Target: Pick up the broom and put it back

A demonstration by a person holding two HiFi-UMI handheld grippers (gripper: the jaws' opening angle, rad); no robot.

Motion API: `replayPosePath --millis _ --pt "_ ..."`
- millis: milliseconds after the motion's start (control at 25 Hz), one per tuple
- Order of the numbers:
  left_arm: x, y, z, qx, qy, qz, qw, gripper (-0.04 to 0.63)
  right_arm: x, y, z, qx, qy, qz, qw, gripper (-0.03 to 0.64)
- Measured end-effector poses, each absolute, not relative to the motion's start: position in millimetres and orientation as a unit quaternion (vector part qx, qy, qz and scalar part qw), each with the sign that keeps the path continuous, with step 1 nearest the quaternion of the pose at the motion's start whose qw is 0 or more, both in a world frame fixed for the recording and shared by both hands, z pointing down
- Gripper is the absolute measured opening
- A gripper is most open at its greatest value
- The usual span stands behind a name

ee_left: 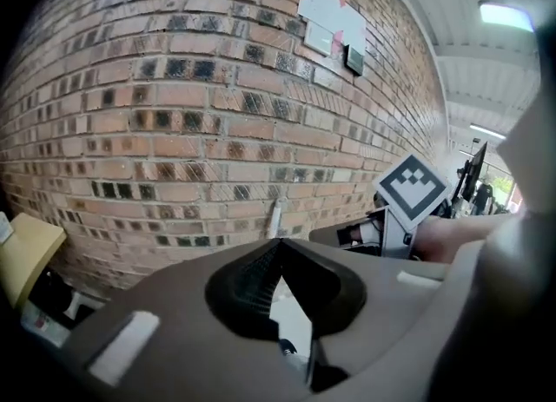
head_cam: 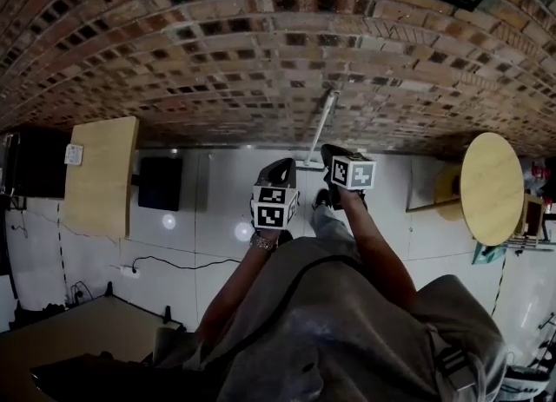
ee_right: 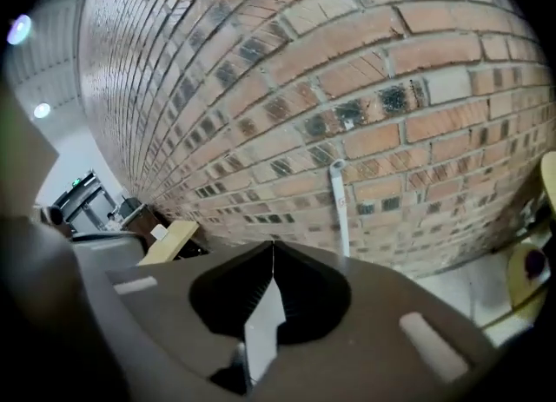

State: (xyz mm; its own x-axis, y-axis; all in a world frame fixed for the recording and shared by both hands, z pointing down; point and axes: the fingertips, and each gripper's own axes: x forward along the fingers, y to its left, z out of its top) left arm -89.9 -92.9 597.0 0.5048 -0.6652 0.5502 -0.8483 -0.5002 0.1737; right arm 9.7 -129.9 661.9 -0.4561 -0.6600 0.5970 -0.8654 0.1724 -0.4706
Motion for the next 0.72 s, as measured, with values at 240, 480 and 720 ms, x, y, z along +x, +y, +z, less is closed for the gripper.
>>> replayPosePath --millis 240,480,720 --pt "-115 -33 604 0.853 -0.423 0.209 0.223 -0.002 -59 -36 619 0.483 -0.775 0.380 0.149 -0.025" --pt "-108 7 596 0.869 -0.396 0.202 0.218 -0.002 -81 14 584 0.475 -0.798 0.337 0.157 -0.025" --pt "-85 1 572 0.877 -0.393 0.185 0.206 -0.002 -76 18 558 0.463 -0.813 0.318 0.153 -0.024"
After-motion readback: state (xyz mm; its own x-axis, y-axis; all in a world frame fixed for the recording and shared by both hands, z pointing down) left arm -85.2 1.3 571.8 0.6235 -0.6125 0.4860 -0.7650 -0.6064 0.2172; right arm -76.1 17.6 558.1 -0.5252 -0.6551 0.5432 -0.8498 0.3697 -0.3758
